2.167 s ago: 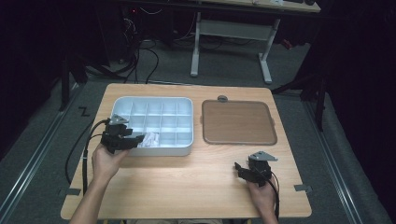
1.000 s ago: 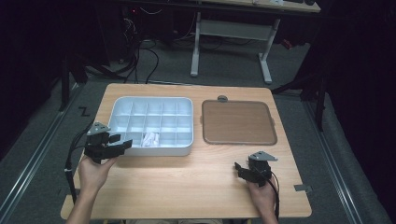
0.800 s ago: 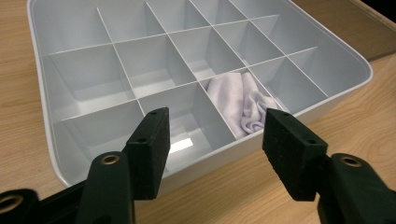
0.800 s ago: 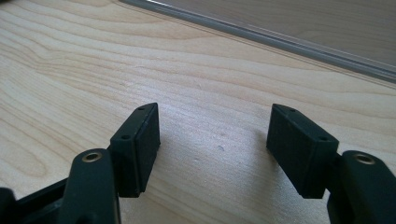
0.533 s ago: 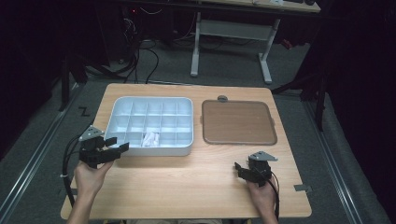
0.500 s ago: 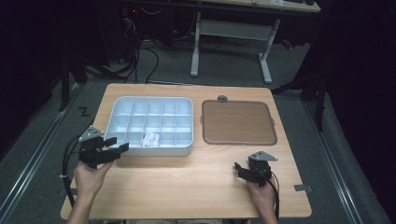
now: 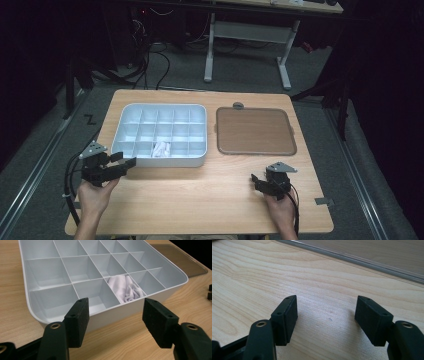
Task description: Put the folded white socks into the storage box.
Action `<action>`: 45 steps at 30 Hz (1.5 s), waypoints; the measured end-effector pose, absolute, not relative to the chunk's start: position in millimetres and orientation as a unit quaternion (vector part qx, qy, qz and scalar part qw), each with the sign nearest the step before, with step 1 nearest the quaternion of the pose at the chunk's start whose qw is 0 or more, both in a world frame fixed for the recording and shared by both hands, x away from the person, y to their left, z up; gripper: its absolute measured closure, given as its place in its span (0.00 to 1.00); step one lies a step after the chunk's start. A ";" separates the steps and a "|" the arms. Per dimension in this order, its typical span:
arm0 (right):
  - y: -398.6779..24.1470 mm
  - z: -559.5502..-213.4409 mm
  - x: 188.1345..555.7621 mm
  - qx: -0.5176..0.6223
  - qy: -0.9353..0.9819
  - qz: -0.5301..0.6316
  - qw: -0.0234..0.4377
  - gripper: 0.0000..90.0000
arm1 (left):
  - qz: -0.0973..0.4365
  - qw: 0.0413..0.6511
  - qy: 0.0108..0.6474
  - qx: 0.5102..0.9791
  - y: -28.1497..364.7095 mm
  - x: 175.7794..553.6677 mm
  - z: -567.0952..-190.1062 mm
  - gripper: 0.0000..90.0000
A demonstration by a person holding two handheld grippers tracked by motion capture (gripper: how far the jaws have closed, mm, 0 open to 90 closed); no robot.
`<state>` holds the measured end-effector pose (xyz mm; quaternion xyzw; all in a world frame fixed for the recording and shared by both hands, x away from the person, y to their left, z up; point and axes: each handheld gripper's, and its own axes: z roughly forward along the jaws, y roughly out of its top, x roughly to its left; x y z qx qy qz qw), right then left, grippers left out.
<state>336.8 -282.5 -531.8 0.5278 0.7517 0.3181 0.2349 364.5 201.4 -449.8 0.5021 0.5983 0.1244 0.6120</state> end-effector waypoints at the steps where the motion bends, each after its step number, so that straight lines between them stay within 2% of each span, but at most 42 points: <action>1: -282.5 -531.8 336.8 0.528 0.752 0.318 0.235 0.39 | 0.125 0.612 0.597 0.503 201.3 363.7 -450.1 0.43; 45: -282.5 -531.8 336.7 0.527 0.752 0.318 0.235 0.39 | 0.098 0.613 0.607 0.497 188.5 345.2 -479.1 0.44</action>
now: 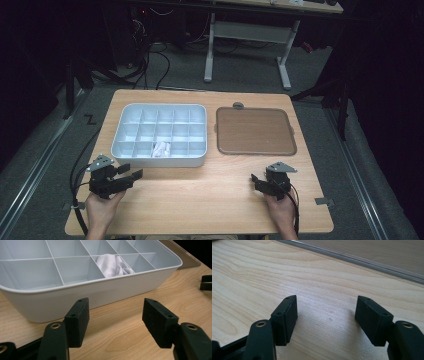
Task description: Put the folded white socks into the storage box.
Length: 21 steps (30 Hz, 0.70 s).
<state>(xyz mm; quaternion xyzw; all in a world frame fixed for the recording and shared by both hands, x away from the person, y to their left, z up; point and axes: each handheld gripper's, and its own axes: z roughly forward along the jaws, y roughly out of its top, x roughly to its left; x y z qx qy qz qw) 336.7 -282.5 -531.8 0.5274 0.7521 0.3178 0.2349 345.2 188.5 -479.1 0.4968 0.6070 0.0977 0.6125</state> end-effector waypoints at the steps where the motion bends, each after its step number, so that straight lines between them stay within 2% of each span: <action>1: -282.5 -531.8 336.7 0.527 0.752 0.318 0.235 0.39 | 0.096 0.612 0.608 0.496 187.8 345.2 -480.3 0.43; 21: -282.3 -531.8 336.3 0.527 0.752 0.318 0.235 0.39 | 0.081 0.609 0.611 0.499 176.1 344.7 -494.5 0.44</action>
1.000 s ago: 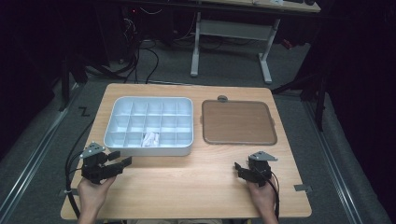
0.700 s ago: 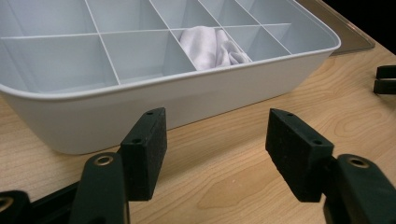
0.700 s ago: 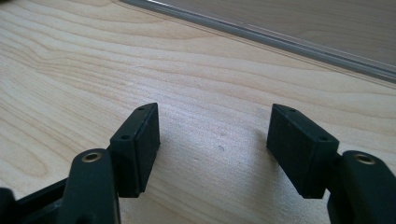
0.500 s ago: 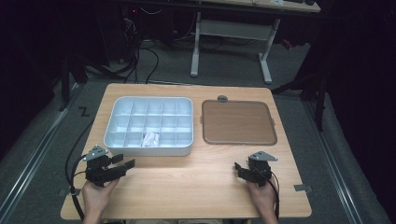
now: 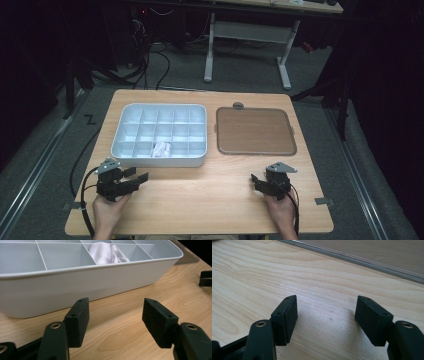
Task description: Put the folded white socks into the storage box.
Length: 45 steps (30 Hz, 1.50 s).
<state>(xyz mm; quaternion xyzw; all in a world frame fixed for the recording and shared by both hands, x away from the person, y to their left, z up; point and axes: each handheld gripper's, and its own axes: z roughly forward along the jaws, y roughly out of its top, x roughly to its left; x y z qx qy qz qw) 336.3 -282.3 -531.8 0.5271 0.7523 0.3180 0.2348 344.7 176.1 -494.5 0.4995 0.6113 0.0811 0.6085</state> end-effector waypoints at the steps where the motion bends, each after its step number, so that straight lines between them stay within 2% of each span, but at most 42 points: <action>1: -282.3 -531.8 336.2 0.527 0.752 0.318 0.235 0.39 | 0.081 0.608 0.611 0.500 175.5 344.6 -495.4 0.44; 29: -282.2 -531.8 336.1 0.527 0.752 0.318 0.235 0.39 | 0.071 0.593 0.625 0.502 166.7 341.6 -519.2 0.43; 45: -282.3 -531.8 336.1 0.526 0.753 0.318 0.235 0.39 | 0.100 0.574 0.619 0.527 148.9 341.9 -535.5 0.43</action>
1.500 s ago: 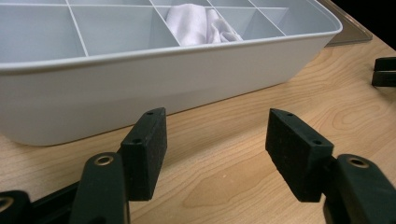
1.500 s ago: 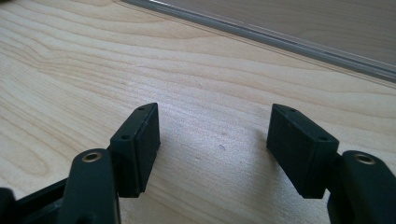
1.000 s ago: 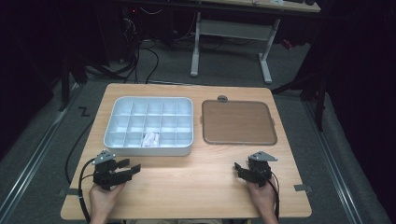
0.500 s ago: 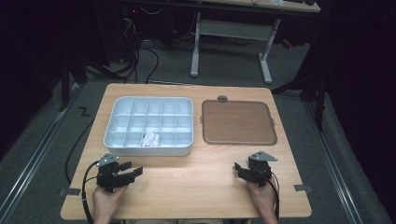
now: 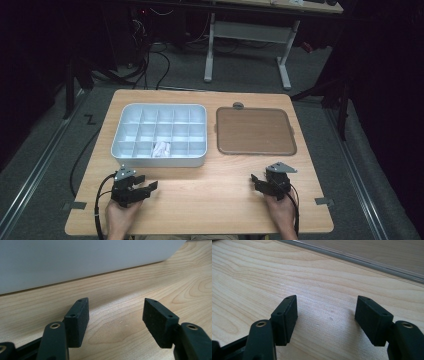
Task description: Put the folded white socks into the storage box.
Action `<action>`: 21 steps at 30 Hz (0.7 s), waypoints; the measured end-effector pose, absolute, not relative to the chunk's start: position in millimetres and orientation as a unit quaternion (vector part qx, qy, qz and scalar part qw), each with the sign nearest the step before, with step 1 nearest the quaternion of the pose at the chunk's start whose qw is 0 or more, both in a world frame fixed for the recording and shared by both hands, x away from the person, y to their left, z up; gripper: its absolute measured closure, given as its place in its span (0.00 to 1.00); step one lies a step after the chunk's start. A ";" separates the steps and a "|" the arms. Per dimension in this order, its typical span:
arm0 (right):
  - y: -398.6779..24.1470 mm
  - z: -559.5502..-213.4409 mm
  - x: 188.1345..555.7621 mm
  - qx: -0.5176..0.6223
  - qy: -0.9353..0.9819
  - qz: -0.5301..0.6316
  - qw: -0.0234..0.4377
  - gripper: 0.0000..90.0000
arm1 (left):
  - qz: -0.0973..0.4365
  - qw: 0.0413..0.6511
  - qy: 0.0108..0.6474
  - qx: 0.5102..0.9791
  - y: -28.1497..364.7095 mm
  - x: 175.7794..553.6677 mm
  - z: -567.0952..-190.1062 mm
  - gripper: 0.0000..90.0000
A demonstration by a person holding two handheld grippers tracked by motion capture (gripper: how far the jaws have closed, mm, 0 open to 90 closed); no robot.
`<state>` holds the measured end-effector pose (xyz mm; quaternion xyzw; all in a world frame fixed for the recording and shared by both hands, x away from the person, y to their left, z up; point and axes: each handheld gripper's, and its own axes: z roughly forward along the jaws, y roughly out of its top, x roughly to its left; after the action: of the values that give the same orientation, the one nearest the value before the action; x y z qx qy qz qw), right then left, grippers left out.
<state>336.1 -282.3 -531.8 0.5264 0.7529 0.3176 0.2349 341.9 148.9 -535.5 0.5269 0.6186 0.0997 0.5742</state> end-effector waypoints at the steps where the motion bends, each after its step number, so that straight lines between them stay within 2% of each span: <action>1: -282.3 -531.8 336.0 0.526 0.753 0.318 0.235 0.39 | 0.101 0.573 0.619 0.528 148.6 342.0 -536.1 0.43; 21: -282.3 -531.8 336.0 0.526 0.753 0.318 0.235 0.39 | 0.164 0.563 0.597 0.547 132.6 342.7 -543.9 0.41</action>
<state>336.0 -282.3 -531.8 0.5263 0.7529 0.3177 0.2350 342.7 132.6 -543.9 0.5471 0.5972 0.1642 0.5630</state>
